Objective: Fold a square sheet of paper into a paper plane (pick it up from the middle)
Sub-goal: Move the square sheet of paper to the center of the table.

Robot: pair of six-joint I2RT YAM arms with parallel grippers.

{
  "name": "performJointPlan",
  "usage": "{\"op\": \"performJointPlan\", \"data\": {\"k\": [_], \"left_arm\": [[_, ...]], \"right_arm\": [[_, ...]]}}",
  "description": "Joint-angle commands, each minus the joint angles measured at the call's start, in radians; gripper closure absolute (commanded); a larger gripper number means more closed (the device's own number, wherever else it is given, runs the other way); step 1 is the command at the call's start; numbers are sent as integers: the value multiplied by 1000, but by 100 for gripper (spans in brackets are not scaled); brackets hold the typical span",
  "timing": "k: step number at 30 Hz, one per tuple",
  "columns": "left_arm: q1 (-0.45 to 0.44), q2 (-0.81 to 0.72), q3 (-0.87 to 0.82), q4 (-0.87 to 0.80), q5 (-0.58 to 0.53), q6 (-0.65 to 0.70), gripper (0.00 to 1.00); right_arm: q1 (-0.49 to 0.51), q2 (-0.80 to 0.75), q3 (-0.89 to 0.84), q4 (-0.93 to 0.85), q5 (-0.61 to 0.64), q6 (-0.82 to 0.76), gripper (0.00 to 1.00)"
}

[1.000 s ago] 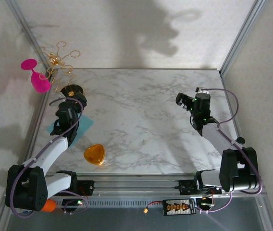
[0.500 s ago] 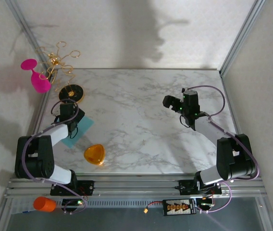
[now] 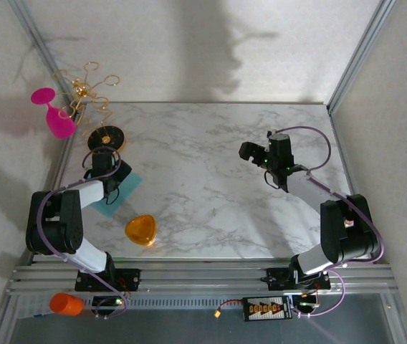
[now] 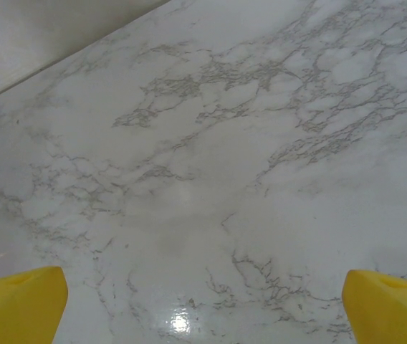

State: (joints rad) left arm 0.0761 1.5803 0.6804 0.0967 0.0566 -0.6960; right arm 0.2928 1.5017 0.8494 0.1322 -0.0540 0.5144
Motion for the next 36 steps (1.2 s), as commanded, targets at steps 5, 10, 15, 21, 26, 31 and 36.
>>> {"op": "performJointPlan", "data": {"k": [5, 10, 15, 21, 26, 31, 36], "left_arm": [[-96, 107, 35, -22, 74, 0, 7], [-200, 181, 94, -23, 82, -20, 7], [-340, 241, 176, -37, 97, -44, 7], [-533, 322, 306, -88, 102, -51, 8], [-699, 399, 406, -112, 122, -70, 8], [-840, 446, 476, -108, 173, -123, 9], [-880, 386, 485, -84, 177, -196, 10]], "right_arm": [[11, 3, 23, 3, 12, 18, 1], [12, 0, 22, -3, 23, 16, 1], [11, 3, 17, -2, 34, 26, 1], [11, 3, 11, -7, 66, 39, 1], [11, -6, 11, -34, 115, 61, 1], [10, -15, 14, -69, 138, 93, 1], [9, -2, 63, -187, 150, 98, 1]]}}
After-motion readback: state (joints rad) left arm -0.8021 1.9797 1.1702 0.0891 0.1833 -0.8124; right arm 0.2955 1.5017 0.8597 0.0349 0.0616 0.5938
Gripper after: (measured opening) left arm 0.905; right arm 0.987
